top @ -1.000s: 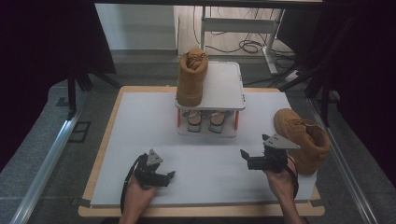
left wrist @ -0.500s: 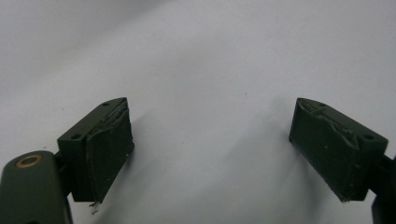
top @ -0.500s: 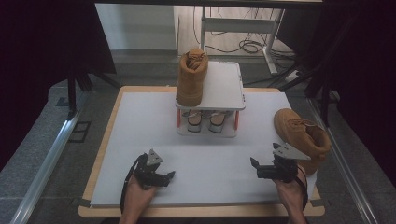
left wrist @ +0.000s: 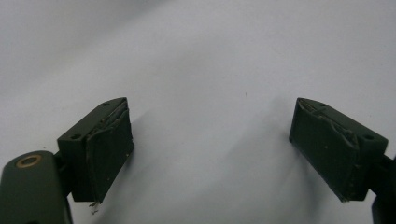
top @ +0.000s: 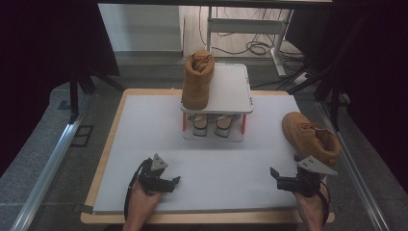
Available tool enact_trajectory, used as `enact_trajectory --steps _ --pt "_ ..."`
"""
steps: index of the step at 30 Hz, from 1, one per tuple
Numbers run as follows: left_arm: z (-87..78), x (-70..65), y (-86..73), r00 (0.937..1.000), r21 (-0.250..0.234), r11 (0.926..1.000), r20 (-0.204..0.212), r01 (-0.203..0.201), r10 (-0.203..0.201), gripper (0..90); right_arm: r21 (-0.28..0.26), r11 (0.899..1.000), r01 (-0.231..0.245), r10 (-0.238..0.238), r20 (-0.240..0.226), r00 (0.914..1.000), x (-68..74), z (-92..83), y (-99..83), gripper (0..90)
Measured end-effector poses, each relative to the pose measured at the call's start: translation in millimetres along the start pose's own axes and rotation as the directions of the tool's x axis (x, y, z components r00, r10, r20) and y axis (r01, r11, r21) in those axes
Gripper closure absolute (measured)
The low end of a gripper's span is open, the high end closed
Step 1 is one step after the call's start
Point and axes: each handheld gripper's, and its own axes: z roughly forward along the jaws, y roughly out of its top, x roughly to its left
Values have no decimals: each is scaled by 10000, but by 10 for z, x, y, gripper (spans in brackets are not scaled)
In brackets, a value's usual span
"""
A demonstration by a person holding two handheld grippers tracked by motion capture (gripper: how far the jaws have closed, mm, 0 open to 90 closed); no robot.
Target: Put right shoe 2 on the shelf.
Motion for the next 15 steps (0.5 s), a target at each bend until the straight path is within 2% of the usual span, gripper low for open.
enact_trajectory --steps 9,15 --pt "0 1 0 10000 5 10000 8 1 -1 131 -167 9989 -438 445 464 9979 -109 -178 -120 0" --pt "0 1 0 10000 0 10000 5 4 -4 131 -297 9968 -744 768 888 9931 -175 -287 -205 0"
